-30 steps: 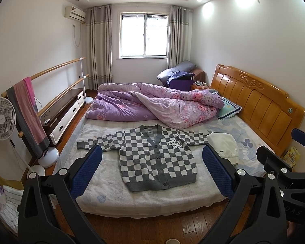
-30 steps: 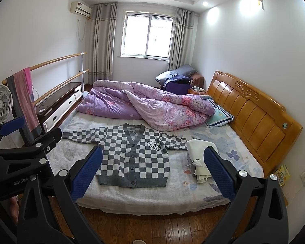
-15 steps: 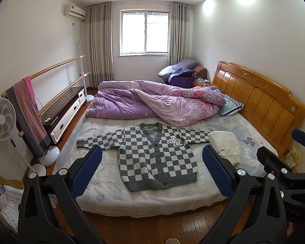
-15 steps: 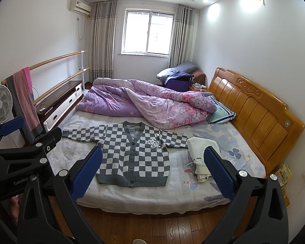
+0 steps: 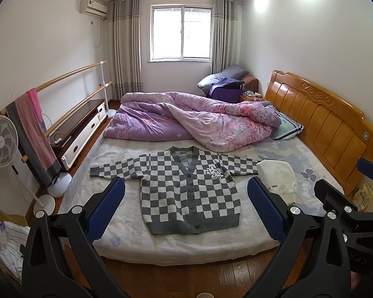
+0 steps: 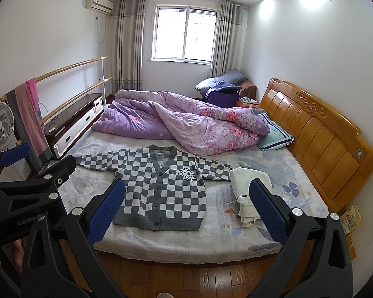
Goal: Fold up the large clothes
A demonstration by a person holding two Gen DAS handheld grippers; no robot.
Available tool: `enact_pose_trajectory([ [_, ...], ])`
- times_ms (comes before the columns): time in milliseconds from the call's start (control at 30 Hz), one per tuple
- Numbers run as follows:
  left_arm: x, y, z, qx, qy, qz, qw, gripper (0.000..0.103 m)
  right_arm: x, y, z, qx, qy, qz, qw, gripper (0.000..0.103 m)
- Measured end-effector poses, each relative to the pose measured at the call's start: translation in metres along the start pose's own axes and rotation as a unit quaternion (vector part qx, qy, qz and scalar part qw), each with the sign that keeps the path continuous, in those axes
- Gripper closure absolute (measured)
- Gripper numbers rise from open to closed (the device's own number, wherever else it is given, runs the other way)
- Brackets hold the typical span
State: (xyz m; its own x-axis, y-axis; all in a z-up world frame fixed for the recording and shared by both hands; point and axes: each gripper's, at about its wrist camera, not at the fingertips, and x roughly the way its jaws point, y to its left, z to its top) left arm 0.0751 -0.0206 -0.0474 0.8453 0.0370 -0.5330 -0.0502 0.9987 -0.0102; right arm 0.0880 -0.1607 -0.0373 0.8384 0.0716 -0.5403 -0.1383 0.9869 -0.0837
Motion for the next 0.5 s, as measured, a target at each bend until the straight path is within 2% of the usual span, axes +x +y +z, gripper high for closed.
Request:
enact_pose_trajectory([
  [500, 0.068, -0.051, 0.025, -0.006, 0.029, 0.004, 0.9996, 0.005, 0.055, -0.047, 0.012, -0.01, 0.025, 0.007, 1.0, 0.007],
])
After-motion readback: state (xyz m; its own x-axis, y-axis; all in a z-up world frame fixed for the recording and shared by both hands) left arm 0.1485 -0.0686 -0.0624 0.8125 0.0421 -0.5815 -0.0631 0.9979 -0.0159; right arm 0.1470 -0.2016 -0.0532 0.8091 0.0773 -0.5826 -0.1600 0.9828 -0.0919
